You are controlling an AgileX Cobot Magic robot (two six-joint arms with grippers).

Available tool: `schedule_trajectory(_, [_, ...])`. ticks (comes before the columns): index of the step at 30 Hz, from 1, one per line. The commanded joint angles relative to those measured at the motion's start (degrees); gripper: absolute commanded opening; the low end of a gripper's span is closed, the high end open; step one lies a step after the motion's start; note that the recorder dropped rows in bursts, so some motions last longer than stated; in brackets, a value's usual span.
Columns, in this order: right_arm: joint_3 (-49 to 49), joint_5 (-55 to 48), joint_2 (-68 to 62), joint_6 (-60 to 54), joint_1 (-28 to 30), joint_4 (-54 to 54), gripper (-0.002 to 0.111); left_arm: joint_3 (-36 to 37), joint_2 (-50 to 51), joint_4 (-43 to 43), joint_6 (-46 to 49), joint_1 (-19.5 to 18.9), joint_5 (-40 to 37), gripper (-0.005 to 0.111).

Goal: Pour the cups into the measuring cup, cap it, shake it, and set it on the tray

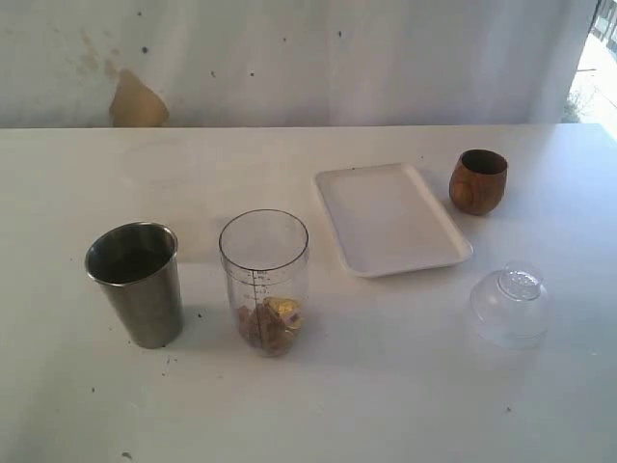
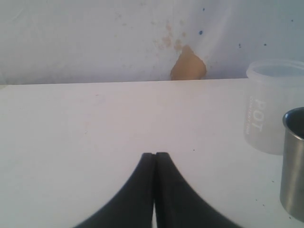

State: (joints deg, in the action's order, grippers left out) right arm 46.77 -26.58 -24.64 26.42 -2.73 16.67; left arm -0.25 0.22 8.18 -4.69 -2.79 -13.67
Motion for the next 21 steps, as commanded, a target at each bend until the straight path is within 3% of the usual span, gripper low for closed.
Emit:
schedule_trajectory(1, [-0.25,-4.15,3.63,-0.68,-0.17,-0.19,0.0,0.25,-0.22,-0.39,-0.16,0.11,0.06,0.0])
schedule_trajectory(21, [-0.25,-4.27,7.2,-0.68,-0.17,-0.19,0.0,0.25,-0.22,-0.39,-0.16,0.11,0.06,0.0])
